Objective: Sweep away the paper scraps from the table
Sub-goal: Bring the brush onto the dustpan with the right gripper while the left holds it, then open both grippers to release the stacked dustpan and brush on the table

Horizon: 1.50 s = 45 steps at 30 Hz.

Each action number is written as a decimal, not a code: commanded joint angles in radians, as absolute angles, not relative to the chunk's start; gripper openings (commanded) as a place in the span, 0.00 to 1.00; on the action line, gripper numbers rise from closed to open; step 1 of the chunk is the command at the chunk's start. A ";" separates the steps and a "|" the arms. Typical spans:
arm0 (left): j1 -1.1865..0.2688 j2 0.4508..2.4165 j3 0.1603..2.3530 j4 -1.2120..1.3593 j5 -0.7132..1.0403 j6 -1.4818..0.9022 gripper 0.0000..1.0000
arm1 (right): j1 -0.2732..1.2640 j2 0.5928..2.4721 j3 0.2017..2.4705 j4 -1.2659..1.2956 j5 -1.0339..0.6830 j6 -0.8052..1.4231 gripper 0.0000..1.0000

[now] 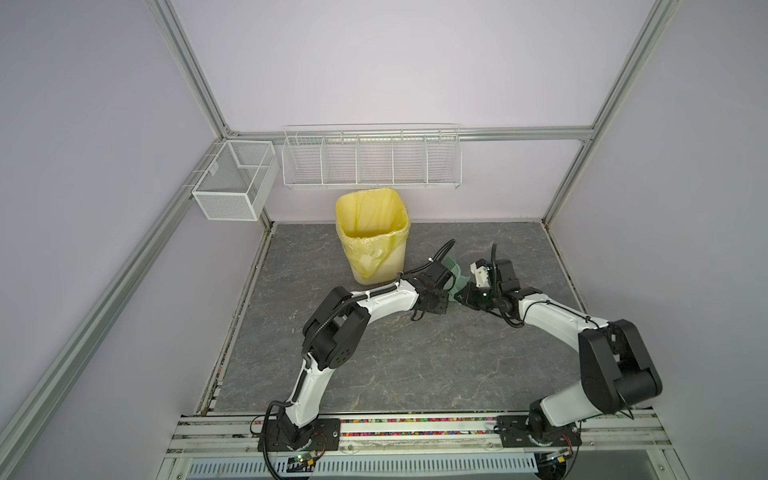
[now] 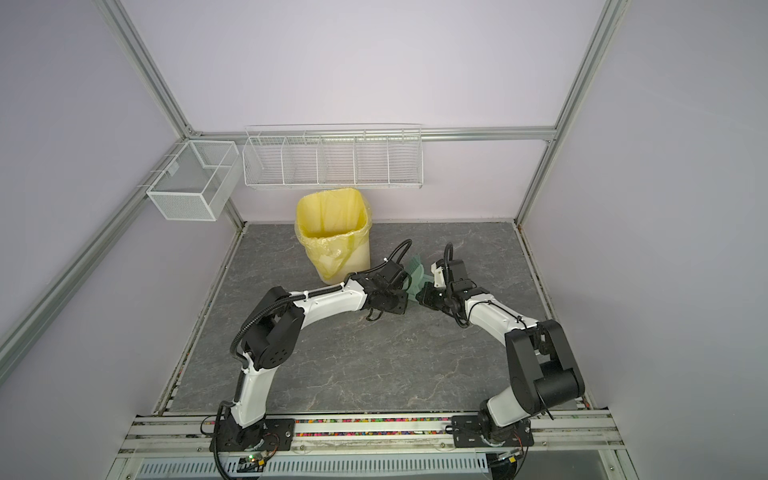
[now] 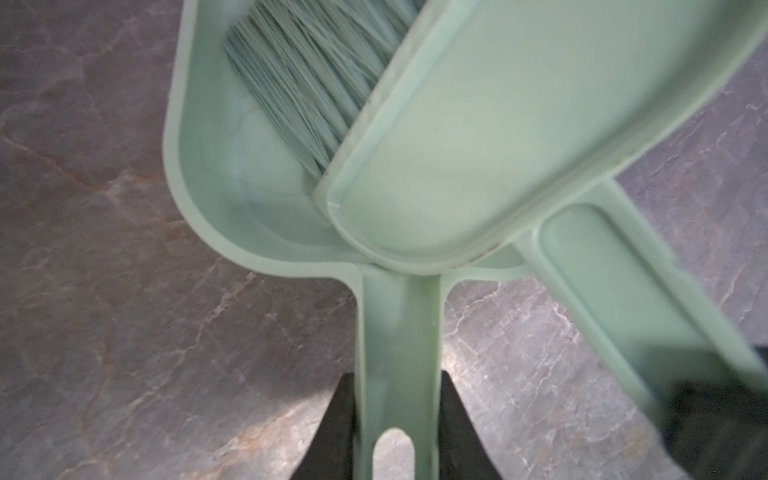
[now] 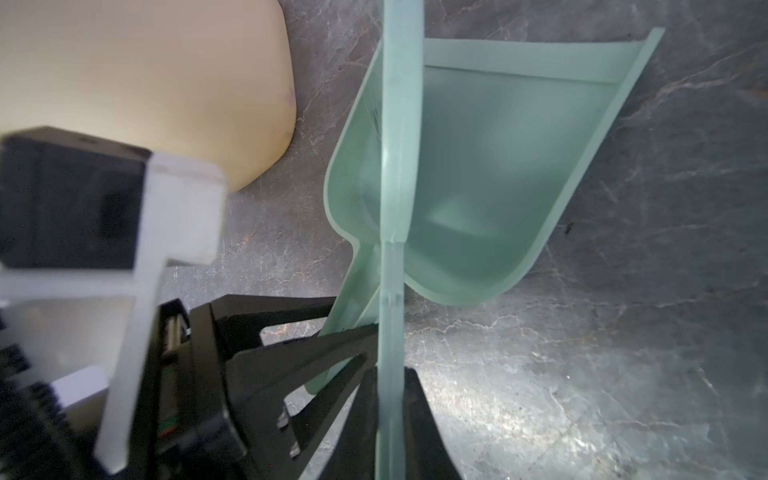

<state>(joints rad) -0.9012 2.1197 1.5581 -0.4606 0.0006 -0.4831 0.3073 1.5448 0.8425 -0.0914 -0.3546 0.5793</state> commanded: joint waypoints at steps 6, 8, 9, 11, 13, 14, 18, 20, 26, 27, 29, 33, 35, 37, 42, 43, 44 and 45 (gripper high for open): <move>-0.892 2.119 1.560 -0.470 -0.050 -0.447 0.21 | 0.285 1.621 0.915 -0.104 -0.373 0.564 0.21; -0.891 2.110 1.556 -0.472 -0.049 -0.445 0.24 | 0.281 1.631 0.940 -0.154 -0.371 0.549 0.23; -0.892 2.104 1.557 -0.474 -0.048 -0.446 0.26 | 0.280 1.632 0.952 -0.184 -0.369 0.539 0.23; -0.893 2.089 1.555 -0.474 -0.039 -0.446 0.31 | 0.277 1.627 0.965 -0.231 -0.357 0.520 0.25; -0.892 2.073 1.552 -0.478 -0.043 -0.444 0.38 | 0.275 1.618 0.968 -0.254 -0.353 0.509 0.27; -0.891 2.066 1.550 -0.479 -0.048 -0.445 0.41 | 0.275 1.614 0.970 -0.267 -0.350 0.504 0.29; -0.892 2.041 1.542 -0.489 -0.072 -0.445 0.55 | 0.273 1.609 0.983 -0.322 -0.329 0.481 0.35; -0.892 2.024 1.529 -0.490 -0.077 -0.450 0.61 | 0.272 1.607 0.991 -0.352 -0.315 0.470 0.38; -0.907 1.938 1.468 -0.478 -0.102 -0.471 0.72 | 0.273 1.553 0.994 -0.415 -0.278 0.448 0.45; -0.914 1.922 1.456 -0.475 -0.107 -0.474 0.73 | 0.273 1.539 0.993 -0.421 -0.272 0.446 0.45; -0.934 1.876 1.417 -0.466 -0.124 -0.483 0.75 | 0.272 1.504 0.989 -0.442 -0.265 0.445 0.46; -0.963 1.784 1.324 -0.429 -0.131 -0.514 0.79 | 0.273 1.411 0.972 -0.470 -0.259 0.445 0.56; -0.969 1.727 1.276 -0.415 -0.126 -0.535 0.82 | 0.273 1.358 0.958 -0.486 -0.240 0.443 0.62; -0.975 1.676 1.235 -0.410 -0.136 -0.544 1.00 | 0.273 1.315 0.951 -0.507 -0.220 0.440 0.72; -0.978 1.524 1.118 -0.427 -0.206 -0.550 0.99 | 0.271 1.240 0.945 -0.548 -0.188 0.425 0.93; -0.977 1.491 1.097 -0.441 -0.237 -0.564 0.99 | 0.271 1.230 0.947 -0.558 -0.187 0.420 0.97; -0.976 1.463 1.082 -0.466 -0.276 -0.577 0.99 | 0.271 1.220 0.954 -0.568 -0.193 0.414 0.89; -0.976 1.438 1.070 -0.489 -0.316 -0.591 0.99 | 0.270 1.213 0.964 -0.580 -0.203 0.402 0.89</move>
<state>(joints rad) -0.9760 1.4986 1.0958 -0.4438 -0.2005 -0.5507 0.2756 1.2388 0.9680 -0.5205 -0.2127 0.4309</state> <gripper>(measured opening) 0.993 0.893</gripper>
